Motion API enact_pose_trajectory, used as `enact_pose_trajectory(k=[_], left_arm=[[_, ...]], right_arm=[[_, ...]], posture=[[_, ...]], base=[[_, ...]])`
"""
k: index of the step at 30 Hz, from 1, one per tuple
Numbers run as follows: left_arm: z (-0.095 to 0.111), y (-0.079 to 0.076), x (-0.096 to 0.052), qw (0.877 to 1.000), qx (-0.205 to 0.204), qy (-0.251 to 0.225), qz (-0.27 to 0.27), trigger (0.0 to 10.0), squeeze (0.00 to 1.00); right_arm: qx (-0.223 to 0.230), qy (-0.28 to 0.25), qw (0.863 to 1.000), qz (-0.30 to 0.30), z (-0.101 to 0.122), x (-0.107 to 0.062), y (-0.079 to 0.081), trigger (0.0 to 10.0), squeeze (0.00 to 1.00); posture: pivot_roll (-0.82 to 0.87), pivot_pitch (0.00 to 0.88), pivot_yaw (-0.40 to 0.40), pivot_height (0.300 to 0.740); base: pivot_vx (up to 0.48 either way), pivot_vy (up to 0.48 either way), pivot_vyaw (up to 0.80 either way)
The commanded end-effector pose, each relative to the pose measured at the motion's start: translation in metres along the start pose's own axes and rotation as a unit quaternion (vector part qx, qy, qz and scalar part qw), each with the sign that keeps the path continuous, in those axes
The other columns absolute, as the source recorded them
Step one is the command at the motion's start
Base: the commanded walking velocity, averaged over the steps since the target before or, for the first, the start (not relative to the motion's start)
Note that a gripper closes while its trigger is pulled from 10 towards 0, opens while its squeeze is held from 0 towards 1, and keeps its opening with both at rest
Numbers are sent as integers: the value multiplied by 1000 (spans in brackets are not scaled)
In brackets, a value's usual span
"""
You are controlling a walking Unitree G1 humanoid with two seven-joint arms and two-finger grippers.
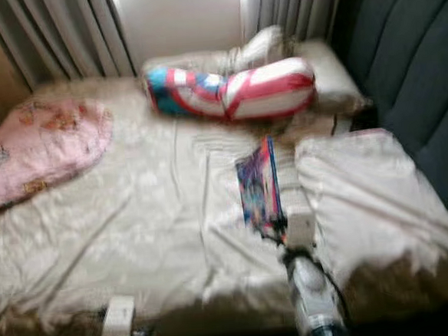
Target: Clean up the room
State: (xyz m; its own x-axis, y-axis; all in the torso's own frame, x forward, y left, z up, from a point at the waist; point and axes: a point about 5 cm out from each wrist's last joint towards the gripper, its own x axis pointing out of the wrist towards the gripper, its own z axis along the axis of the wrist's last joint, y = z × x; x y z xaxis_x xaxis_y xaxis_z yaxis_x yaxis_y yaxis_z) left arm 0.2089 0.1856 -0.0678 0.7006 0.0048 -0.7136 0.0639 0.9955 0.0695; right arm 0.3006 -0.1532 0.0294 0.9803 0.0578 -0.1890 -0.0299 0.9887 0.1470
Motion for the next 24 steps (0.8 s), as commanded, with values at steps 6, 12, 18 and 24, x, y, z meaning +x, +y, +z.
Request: enact_pose_trajectory(k=[6,12,18,24], left_arm=[[-1,7,-1,1000,-6,4,8,10000,0],[0,6,0,1000,-10,2,7,10000,0],[4,4,1,1000,-10,-5,6,10000,0],[7,3,1,1000,-11,-10,3,10000,0]], right_arm=[[-2,-34,999,6,15,6,5,10000,0],[0,-38,999,-1,15,6,3,10000,0],[-4,-25,1000,-3,14,7,2,10000,0],[-7,-32,999,-3,15,7,2,10000,0]], posture=[[-62,6,-23,740],[-61,6,-23,740],[-60,6,-25,740],[-60,6,-26,740]], base=[[0,0,0],[0,0,0],[81,0,-323],[248,0,-244]])
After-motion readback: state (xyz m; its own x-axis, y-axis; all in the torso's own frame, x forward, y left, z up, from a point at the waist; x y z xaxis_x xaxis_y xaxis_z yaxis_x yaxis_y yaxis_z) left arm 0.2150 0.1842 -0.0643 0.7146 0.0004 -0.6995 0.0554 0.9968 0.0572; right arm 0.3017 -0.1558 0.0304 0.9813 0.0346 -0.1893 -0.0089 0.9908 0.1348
